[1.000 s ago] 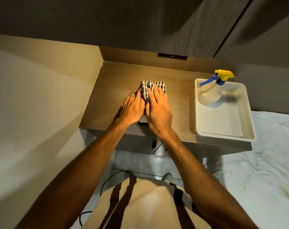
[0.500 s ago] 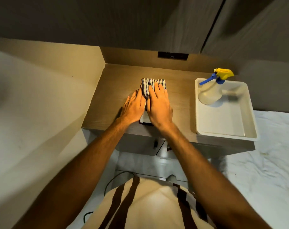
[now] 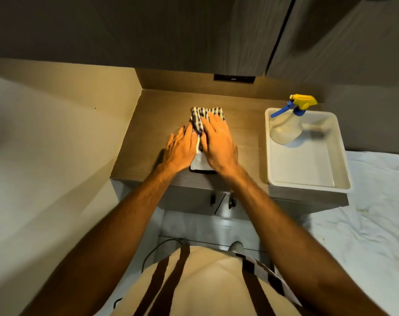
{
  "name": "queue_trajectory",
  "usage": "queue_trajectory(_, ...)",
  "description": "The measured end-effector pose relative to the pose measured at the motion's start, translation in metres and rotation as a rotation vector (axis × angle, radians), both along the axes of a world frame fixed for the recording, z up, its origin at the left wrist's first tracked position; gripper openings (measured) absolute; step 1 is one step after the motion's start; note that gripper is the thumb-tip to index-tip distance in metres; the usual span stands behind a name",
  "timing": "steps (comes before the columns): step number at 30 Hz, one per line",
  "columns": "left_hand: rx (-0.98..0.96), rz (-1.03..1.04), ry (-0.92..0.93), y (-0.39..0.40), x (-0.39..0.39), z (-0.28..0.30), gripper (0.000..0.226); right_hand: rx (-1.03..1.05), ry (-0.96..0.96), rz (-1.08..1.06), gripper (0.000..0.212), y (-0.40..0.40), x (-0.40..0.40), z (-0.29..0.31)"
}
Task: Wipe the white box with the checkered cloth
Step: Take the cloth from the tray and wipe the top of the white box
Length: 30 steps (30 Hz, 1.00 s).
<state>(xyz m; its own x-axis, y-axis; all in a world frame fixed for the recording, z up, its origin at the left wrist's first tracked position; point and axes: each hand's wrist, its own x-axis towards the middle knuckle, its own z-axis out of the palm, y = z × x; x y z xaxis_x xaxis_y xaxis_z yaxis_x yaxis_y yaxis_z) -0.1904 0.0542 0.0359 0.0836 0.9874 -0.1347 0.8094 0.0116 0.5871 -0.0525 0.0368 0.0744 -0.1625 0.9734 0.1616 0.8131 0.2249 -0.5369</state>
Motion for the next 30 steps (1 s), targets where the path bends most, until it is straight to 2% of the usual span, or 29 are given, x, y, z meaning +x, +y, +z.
queue_trajectory(3, -0.038, 0.023, 0.045, -0.001, 0.004, 0.005, 0.062, 0.002, 0.033, -0.024, 0.059, 0.014, 0.005, 0.0)
queue_trajectory(6, -0.057, -0.019, 0.088, -0.001, 0.004, 0.008, 0.077, -0.018, 0.096, -0.099, 0.056, -0.016, 0.003, -0.011)
queue_trajectory(10, -0.006, -0.043, -0.019, 0.0, -0.001, 0.003, 0.074, 0.014, 0.038, -0.072, 0.061, -0.058, -0.008, -0.015)
queue_trajectory(15, -0.001, -0.068, 0.05, -0.001, 0.002, 0.007, 0.051, 0.04, 0.029, -0.073, 0.049, 0.003, -0.004, -0.007)
queue_trajectory(18, -0.03, -0.025, 0.03, 0.002, 0.004, 0.003, 0.055, 0.023, 0.101, -0.126, 0.052, 0.008, -0.002, -0.008)
queue_trajectory(21, 0.0, -0.034, 0.068, 0.003, 0.0, -0.004, 0.063, 0.065, 0.11, -0.153, 0.067, -0.03, -0.007, -0.018)
queue_trajectory(23, 0.003, -0.042, 0.027, 0.0, -0.002, -0.003, 0.071, 0.071, 0.084, -0.125, 0.072, -0.054, -0.011, -0.025)
queue_trajectory(25, -0.008, -0.053, 0.012, -0.001, -0.003, 0.0, 0.071, 0.084, 0.071, -0.088, 0.065, -0.053, -0.012, -0.026)
queue_trajectory(30, -0.033, -0.063, 0.068, -0.002, 0.005, 0.009, 0.059, 0.046, 0.098, -0.082, 0.052, 0.017, -0.001, -0.013)
